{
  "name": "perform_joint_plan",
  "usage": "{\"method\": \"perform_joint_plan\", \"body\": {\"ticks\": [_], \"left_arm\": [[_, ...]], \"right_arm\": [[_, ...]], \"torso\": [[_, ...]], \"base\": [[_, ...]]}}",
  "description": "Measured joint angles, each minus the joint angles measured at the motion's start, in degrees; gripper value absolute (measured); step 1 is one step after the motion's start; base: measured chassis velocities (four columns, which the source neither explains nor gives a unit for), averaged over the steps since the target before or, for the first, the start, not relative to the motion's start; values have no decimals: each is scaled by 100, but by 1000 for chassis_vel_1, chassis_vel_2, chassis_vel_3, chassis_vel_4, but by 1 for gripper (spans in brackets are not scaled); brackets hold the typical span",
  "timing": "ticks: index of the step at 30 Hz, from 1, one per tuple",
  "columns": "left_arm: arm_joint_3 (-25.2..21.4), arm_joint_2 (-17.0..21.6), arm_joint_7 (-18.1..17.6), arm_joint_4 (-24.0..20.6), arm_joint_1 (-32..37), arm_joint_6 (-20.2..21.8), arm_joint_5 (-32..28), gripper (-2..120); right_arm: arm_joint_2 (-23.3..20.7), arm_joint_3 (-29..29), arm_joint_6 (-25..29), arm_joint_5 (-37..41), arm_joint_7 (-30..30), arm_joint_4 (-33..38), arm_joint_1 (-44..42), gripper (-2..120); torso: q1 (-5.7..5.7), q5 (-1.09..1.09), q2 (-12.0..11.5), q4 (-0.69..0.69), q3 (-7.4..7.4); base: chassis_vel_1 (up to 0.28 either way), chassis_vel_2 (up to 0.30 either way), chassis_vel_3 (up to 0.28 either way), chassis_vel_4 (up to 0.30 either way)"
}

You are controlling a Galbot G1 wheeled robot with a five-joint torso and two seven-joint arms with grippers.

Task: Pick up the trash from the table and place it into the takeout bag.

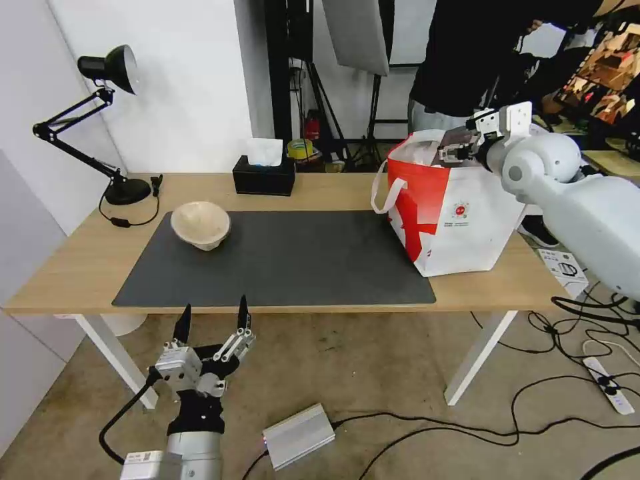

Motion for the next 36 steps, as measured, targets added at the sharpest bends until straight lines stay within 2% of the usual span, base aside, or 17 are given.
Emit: {"method": "perform_joint_plan", "body": {"ticks": [2,3,7,8,11,13,16,17,20,26,36], "left_arm": [[-1,-1,0,-8,8,0,2,100],[-1,-1,0,-8,8,0,2,100],[1,-23,0,-12,11,0,15,100],[1,-23,0,-12,11,0,15,100],[-4,-41,1,-13,19,-1,21,100],[-4,-41,1,-13,20,-1,22,100],[-23,-54,2,-14,20,-7,25,100],[-23,-54,2,-14,20,-7,25,100],[-27,-78,3,-14,20,-10,34,100],[-66,-92,5,-35,34,-18,38,100],[-108,-125,9,-50,38,-32,28,100]], "right_arm": [[-32,106,405,31,62,191,-142,100],[-32,106,405,31,62,191,-142,100],[-82,397,1677,-31,449,774,-653,100],[-82,397,1677,-31,449,774,-653,100],[-123,521,2322,-240,760,1181,-989,100],[-127,529,2401,-265,804,1230,-1031,100],[-105,692,3082,-568,1130,1623,-1474,100],[-105,692,3082,-568,1130,1623,-1474,100],[-39,842,3600,-931,1280,1857,-1898,100],[4,1056,4216,-1406,1422,2284,-2469,100],[-2,1577,4551,-2108,1516,3052,-3684,100]], "torso": [[0,0,0,0,0],[0,0,0,0,0],[0,0,0,0,0],[0,0,0,0,0],[0,0,0,0,0],[0,0,0,0,0],[0,-1,0,0,0],[0,-1,0,0,0],[0,0,0,0,0],[0,0,0,0,0],[0,0,0,0,-1]], "base": [[0,0,0,0],[0,0,0,0],[0,0,0,0],[0,0,0,0],[0,0,0,0],[0,0,0,0],[0,0,0,0],[0,0,0,0],[0,0,0,0],[0,0,0,0],[0,0,0,0]]}}
